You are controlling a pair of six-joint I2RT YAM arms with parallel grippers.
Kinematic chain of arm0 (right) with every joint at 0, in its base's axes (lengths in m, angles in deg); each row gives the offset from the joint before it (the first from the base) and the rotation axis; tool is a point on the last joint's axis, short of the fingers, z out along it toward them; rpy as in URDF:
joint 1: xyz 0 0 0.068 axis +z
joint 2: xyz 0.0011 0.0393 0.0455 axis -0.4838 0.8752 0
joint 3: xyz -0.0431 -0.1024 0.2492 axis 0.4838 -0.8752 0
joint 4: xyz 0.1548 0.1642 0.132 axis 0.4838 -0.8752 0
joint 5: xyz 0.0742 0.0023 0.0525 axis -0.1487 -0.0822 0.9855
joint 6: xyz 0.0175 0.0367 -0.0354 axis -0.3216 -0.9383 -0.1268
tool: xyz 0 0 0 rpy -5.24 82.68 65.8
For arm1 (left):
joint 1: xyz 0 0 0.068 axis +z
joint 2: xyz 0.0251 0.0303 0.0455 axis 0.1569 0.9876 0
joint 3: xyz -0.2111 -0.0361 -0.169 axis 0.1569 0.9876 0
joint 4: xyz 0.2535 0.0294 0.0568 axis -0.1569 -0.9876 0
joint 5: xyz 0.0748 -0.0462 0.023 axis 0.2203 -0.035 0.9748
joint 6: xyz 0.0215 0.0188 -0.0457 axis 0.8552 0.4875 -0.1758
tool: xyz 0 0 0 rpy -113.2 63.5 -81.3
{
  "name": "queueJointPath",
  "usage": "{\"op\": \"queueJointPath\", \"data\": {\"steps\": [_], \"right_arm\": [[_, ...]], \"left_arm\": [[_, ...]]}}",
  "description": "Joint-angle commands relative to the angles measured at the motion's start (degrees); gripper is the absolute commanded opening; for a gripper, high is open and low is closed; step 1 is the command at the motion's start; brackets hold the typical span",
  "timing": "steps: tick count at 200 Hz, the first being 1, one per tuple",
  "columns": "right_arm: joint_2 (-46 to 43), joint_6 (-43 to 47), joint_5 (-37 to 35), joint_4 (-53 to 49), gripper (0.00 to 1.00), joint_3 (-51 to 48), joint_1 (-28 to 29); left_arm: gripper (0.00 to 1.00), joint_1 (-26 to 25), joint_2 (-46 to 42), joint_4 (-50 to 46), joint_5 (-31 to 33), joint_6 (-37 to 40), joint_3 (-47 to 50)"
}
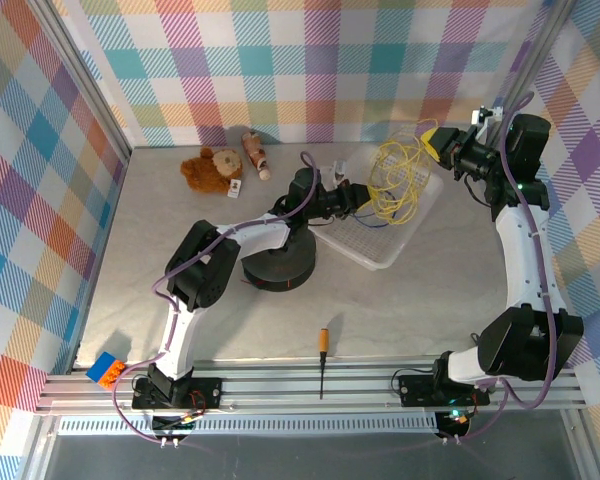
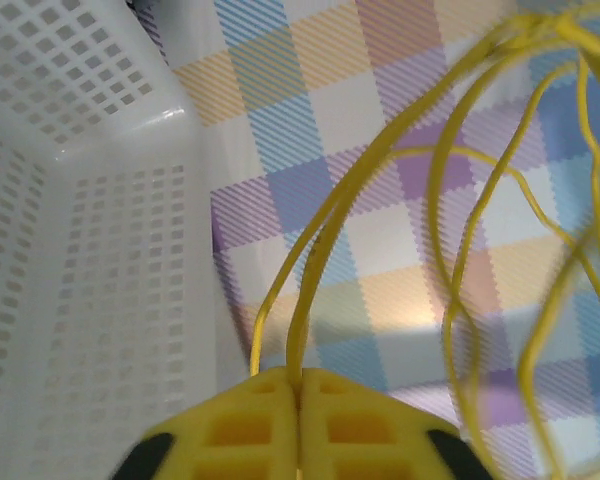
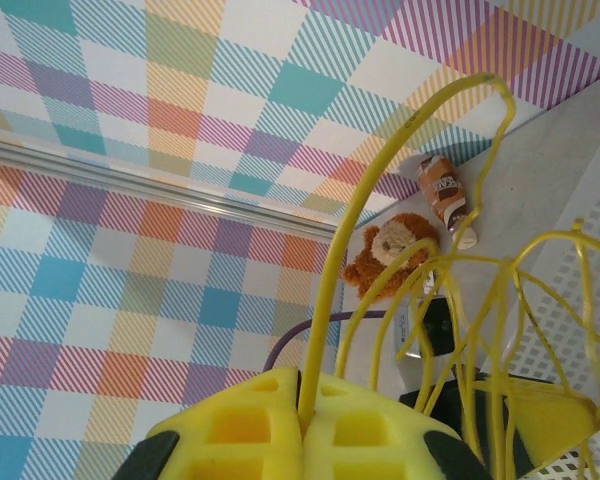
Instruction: Wrap the cables
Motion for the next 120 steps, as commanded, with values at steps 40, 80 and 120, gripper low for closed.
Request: {"op": "queueJointPath", "data": {"steps": [40, 80, 120], "right_arm": [[-4.16, 12.49, -8.73, -17.5, 0.0, 5.54, -3.81], [-9.64, 18.22, -19.57, -26.16, 0.0, 8.05, -8.3], [-13.91, 21.74, -28.45, -30.82, 0.0, 10.76, -9.38]], "left_arm": [[0.0, 6.49, -8.37, 2.5, 4.25, -0.03, 11.52], [0.0, 12.42, -13.25, -1.61, 3.86, 1.74, 17.88], [0.0, 14.63, -17.25, -9.23, 3.72, 6.31, 17.58]]}}
